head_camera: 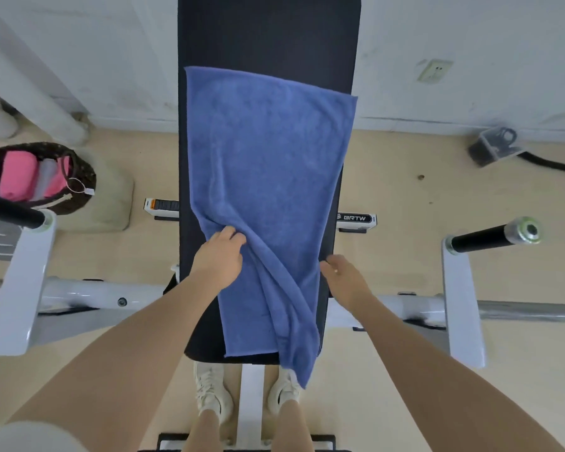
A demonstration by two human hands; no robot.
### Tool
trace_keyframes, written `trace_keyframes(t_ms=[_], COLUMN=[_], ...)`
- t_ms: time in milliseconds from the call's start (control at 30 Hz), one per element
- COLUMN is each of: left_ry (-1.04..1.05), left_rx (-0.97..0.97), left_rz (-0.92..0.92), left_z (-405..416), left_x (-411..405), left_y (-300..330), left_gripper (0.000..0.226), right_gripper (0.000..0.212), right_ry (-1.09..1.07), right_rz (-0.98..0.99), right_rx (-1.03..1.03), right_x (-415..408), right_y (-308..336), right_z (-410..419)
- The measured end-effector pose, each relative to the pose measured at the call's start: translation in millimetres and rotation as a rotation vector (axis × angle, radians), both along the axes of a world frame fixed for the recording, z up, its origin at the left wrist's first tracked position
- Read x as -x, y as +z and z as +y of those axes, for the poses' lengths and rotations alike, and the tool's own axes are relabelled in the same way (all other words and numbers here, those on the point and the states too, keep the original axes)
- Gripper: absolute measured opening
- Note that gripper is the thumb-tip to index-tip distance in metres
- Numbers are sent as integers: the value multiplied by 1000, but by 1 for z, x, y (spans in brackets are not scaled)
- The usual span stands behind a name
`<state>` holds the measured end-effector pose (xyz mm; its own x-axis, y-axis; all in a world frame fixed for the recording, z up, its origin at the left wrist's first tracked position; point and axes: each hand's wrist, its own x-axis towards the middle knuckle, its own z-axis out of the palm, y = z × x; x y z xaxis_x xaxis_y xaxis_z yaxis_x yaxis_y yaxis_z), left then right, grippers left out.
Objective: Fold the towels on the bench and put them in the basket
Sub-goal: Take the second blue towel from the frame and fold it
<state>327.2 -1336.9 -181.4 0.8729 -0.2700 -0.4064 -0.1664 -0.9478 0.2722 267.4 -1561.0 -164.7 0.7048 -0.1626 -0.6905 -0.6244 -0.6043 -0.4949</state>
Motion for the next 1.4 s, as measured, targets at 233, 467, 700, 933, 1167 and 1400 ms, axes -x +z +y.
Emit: trace_keyframes(t_ms=[233,467,700,933,1167,1400], left_ry=[341,671,691,747,935,818], left_rx=[202,262,391,601,995,1039], left_rz=[-172,-272,-162,-41,-145,-278], left_z=[-20,-14,15,28,16,5], left_x=[-67,-139,-200,-232,-272,-330], left_y=[43,78,64,69,93,123], left_gripper=[42,58,39,19,29,13], right_gripper=[32,20,10,12,20,23], right_ry=[-243,-515,-683,-640,-717,-646], right_rz=[-361,-296,-338,-476,-591,-687], right_rx=[-120,-182,-113,-42,-309,-165], right_x=[-103,-168,-203,-234,-284,-341], right_y=[25,28,25,50,86,114], right_z=[-4,-6,9,22,12,-24])
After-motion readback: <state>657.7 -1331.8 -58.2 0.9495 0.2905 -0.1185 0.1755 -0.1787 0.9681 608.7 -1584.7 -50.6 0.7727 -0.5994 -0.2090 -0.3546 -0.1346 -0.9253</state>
